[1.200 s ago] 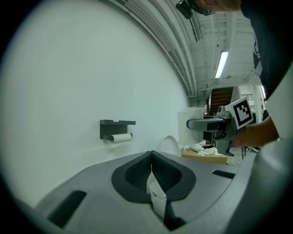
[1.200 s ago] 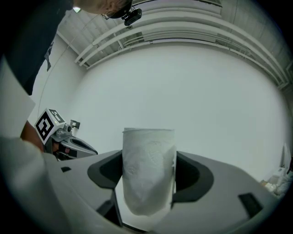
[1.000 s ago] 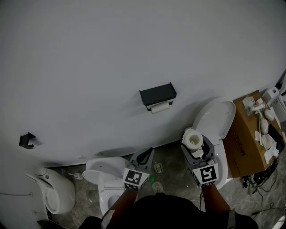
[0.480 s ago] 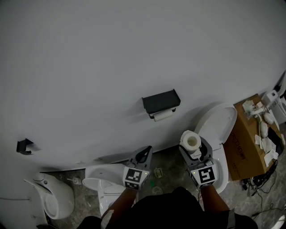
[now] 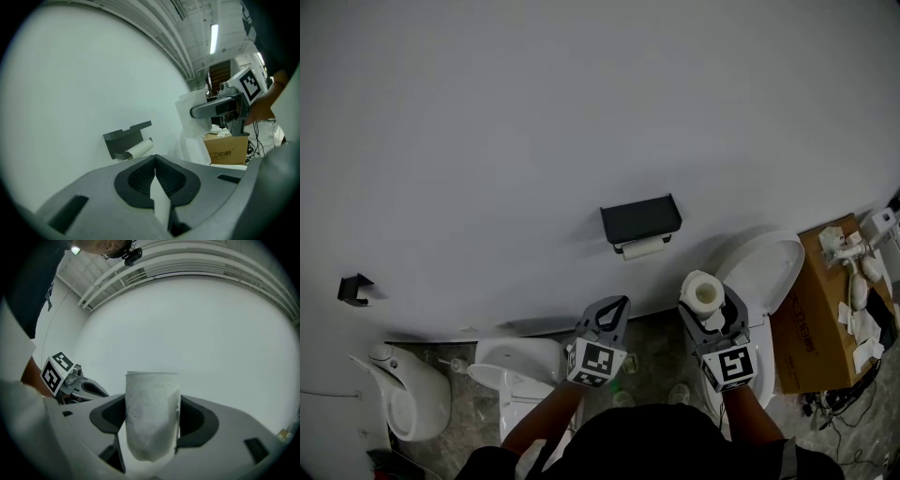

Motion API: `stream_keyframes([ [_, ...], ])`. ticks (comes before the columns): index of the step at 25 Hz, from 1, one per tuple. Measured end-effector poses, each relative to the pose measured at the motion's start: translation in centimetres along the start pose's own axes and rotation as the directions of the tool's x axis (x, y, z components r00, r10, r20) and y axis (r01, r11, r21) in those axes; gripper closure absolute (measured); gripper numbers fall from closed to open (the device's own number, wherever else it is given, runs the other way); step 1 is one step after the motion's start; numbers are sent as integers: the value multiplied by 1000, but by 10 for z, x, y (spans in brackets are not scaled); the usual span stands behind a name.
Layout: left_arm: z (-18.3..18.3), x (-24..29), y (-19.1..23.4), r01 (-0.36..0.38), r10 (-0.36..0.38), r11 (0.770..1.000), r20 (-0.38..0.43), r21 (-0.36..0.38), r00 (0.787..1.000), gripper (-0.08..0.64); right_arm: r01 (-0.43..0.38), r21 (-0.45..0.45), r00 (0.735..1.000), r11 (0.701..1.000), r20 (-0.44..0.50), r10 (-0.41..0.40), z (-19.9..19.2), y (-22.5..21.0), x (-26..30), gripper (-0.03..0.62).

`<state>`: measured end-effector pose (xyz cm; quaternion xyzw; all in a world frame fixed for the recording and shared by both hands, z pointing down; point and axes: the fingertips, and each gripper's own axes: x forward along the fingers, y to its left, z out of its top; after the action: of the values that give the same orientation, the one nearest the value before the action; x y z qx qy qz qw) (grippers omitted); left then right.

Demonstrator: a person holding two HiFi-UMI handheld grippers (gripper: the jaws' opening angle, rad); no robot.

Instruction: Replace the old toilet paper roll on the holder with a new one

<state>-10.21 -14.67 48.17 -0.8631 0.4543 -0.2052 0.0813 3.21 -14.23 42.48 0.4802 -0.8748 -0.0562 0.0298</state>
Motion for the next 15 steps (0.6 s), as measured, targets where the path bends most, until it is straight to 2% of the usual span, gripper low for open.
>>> stream_keyframes([
  [4, 3, 19, -5, -20, 29, 992, -69, 128, 997, 552, -39, -2, 999, 999, -7, 39, -1, -10, 2, 285],
  [7, 4, 32, -2, -60, 90, 970, -121, 235, 989, 552, -65, -3, 998, 998, -1, 65, -3, -16, 1, 285],
  [9, 7, 40, 3, -82, 131, 949, -146, 304, 981, 545, -77, -1, 997, 997, 14, 77, -2, -22, 1, 285],
  [12, 10, 51, 9, -101, 184, 910, -173, 402, 967, 457, -87, 3, 996, 996, 11, 87, -5, -29, 0, 285],
  [15, 13, 62, 14, -108, 230, 863, -194, 494, 954, 403, -98, 1, 995, 995, 1, 98, -9, -34, 1, 285],
])
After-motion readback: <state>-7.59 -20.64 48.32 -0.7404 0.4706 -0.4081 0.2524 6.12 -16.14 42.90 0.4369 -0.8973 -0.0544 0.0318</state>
